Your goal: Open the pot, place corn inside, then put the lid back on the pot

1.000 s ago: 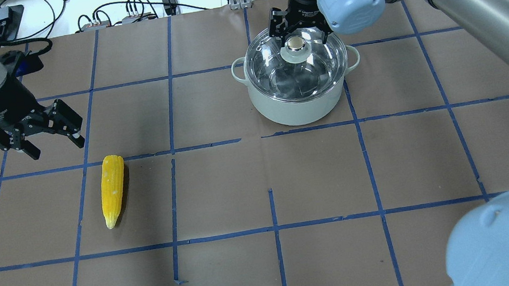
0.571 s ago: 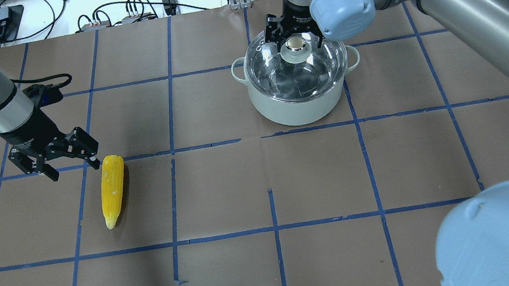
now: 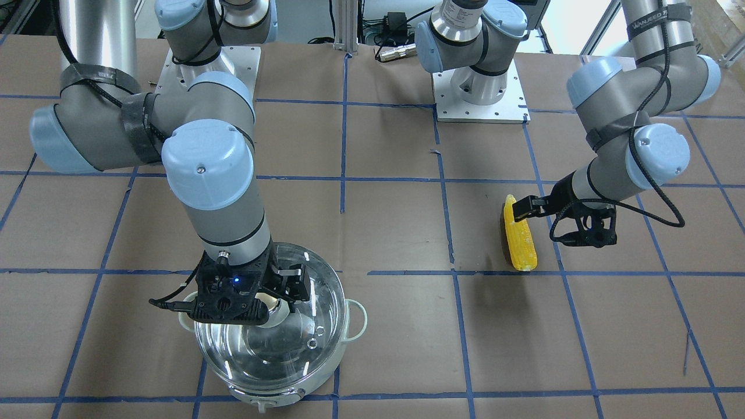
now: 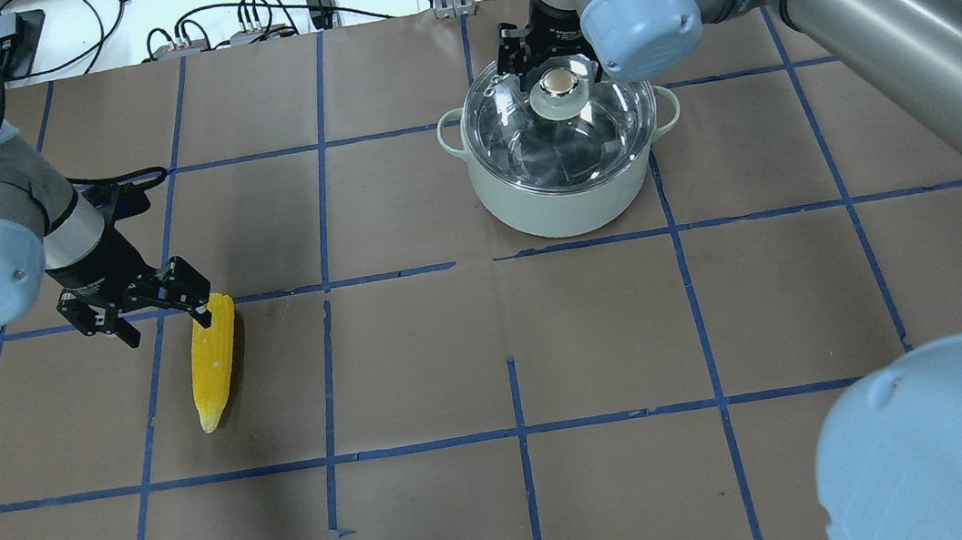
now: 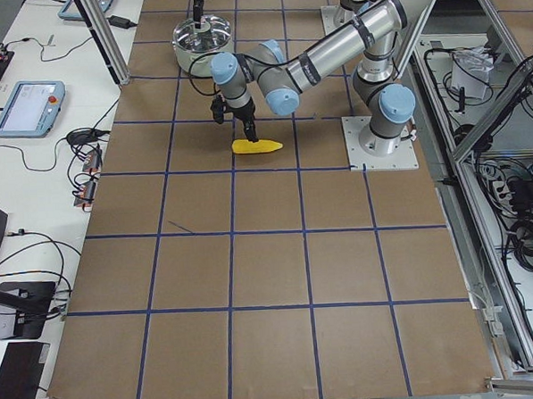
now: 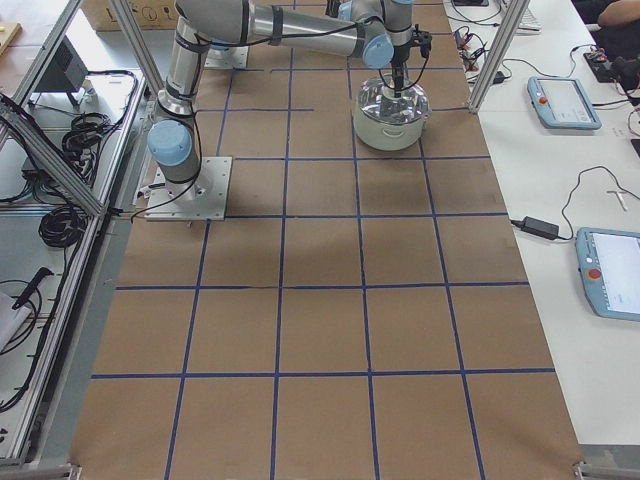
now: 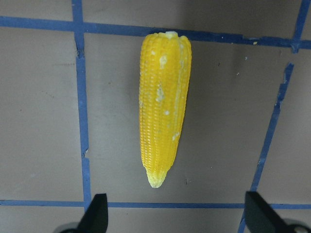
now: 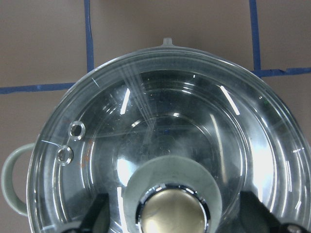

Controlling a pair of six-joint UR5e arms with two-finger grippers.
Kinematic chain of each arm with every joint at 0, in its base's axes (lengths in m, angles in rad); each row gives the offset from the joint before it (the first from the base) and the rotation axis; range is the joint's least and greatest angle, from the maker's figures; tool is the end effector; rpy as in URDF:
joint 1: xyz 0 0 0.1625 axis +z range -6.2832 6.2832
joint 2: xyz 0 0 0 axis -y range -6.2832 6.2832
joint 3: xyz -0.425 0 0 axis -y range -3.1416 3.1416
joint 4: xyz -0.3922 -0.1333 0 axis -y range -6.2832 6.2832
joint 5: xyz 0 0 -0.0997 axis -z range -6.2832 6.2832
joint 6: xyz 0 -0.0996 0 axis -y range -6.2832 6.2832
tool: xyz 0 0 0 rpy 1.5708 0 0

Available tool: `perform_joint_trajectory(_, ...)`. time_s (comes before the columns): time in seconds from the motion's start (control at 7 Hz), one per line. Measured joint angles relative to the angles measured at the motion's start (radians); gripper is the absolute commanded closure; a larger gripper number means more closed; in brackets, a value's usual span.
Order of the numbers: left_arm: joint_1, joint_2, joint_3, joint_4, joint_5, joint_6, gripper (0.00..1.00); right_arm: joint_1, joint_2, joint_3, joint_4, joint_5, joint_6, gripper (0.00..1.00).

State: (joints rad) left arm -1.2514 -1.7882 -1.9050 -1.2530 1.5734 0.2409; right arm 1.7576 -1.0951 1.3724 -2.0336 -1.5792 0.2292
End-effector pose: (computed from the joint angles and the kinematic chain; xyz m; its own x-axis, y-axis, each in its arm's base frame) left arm 0.0306 -0.5161 0.2520 -0.9951 -0.0840 0.0528 -0.0701 0.9717 0.2256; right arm 0.2580 -0.6516 0.3534 -0.9986 0.0400 -0.0339 0.0455 0.9823 -0.1815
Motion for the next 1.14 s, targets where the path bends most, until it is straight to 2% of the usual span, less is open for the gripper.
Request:
perform_joint_trajectory(0.43,0.000,-0.072,-0.056,0.177,-0.001,0.011,0.02,0.000,0.000,0.012,-0.016,-0.001,-0.004,0.11)
perform_joint_trajectory(0.57,-0.001,-0.092,-0.071,0.215,0.000,0.012,0.15,0.000,0.000,0.017,-0.016,-0.001,-0.003,0.18)
perform_joint_trajectory(0.71,-0.002,-0.106,-0.082,0.252,0.001,0.013,0.42,0.000,0.001,0.019,-0.016,0.000,-0.003,0.29)
perform_joint_trajectory(0.86,-0.004,-0.111,-0.091,0.269,0.001,0.010,0.65,0.000,0.002,0.019,-0.014,0.000,-0.004,0.41)
perform_joint_trajectory(1.0,-0.008,-0.116,-0.095,0.276,-0.002,0.006,0.82,0.000,0.002,0.017,-0.012,0.000,-0.005,0.50)
perform_joint_trajectory(1.14,-0.012,-0.115,-0.094,0.277,-0.004,0.002,0.89,0.000,0.002,0.015,-0.010,-0.001,-0.005,0.67)
